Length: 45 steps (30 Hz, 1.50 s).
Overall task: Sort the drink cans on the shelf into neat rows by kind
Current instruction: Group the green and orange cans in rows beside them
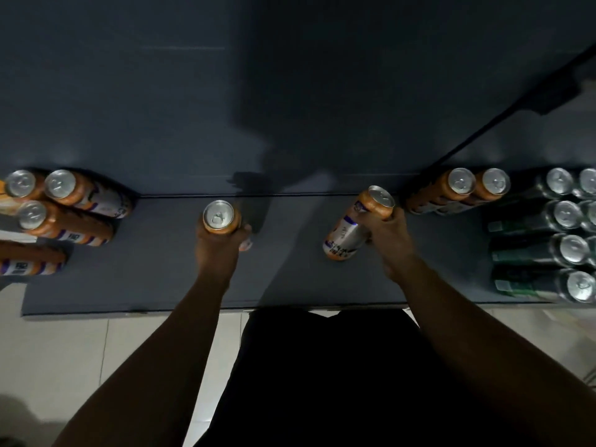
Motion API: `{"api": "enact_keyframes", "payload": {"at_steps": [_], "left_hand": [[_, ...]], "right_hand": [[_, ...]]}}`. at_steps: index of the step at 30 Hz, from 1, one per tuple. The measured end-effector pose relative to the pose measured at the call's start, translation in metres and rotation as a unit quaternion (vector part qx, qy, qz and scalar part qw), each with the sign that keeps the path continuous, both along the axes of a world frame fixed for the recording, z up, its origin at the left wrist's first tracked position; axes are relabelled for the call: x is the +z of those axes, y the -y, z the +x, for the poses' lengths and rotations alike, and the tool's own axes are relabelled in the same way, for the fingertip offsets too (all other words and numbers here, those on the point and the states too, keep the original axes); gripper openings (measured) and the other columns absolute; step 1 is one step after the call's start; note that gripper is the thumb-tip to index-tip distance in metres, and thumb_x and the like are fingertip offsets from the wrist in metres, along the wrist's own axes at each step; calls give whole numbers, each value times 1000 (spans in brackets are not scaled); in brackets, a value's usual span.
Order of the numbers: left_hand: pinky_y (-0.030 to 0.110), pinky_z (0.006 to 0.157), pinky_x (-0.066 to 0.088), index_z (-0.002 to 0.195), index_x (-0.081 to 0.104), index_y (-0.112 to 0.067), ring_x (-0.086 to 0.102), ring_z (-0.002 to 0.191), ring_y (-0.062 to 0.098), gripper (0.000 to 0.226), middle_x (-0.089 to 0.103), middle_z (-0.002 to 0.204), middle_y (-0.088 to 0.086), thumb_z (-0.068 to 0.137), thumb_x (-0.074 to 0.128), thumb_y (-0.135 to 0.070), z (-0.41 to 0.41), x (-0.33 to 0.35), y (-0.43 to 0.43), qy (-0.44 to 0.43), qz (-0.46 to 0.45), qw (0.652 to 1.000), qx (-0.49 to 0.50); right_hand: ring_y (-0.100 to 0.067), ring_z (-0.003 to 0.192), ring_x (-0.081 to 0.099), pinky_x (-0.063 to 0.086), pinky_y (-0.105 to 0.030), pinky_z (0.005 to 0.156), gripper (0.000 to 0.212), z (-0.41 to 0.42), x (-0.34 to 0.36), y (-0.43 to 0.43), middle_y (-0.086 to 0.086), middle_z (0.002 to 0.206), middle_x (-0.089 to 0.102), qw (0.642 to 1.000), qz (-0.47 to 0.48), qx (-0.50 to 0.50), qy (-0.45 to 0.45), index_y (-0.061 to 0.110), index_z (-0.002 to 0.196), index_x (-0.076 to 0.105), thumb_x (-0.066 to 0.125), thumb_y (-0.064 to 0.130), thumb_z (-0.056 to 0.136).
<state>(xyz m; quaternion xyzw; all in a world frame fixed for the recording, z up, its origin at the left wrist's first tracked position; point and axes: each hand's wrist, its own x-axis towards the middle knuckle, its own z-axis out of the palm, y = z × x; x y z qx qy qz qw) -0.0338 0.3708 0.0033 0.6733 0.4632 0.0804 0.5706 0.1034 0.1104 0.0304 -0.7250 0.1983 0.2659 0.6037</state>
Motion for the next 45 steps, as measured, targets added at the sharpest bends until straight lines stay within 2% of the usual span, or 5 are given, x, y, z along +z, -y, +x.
{"api": "enact_keyframes", "payload": {"at_steps": [9,17,31,38,45], "left_hand": [[40,91,59,111,65,-30,72,101,14,23,75,103,-6,90,73,-32,29,60,70,112,-132,982,-80],[34,65,61,125,58,-20,74,78,16,63,75,93,1,76,70,-57,80,114,142,122,-238,957,-115],[46,85,61,113,61,-24,74,95,24,47,75,102,3,72,83,-24,123,97,254,56,-169,948,-263],[26,79,59,123,52,-32,73,95,9,62,74,104,-8,78,84,-4,145,66,306,74,-105,950,-283],[16,82,53,117,58,-27,70,101,1,65,72,112,-8,70,87,7,153,25,334,57,-55,971,-226]], "right_hand": [[-27,96,74,61,-48,83,45,4,57,32,-10,111,74,986,123,-115,-5,23,125,60,70,50,90],[-21,86,76,61,-35,63,42,7,100,75,-6,101,76,977,161,-141,21,23,121,64,71,50,89],[-14,80,75,60,-28,66,25,16,86,166,-3,92,76,988,88,-109,70,18,107,66,78,30,89],[-13,82,73,59,-32,76,8,39,56,216,0,86,75,990,42,-26,136,19,96,68,74,22,93],[-7,99,71,59,-32,89,62,71,13,244,5,110,73,994,-1,-11,107,21,126,58,90,22,73]]}}
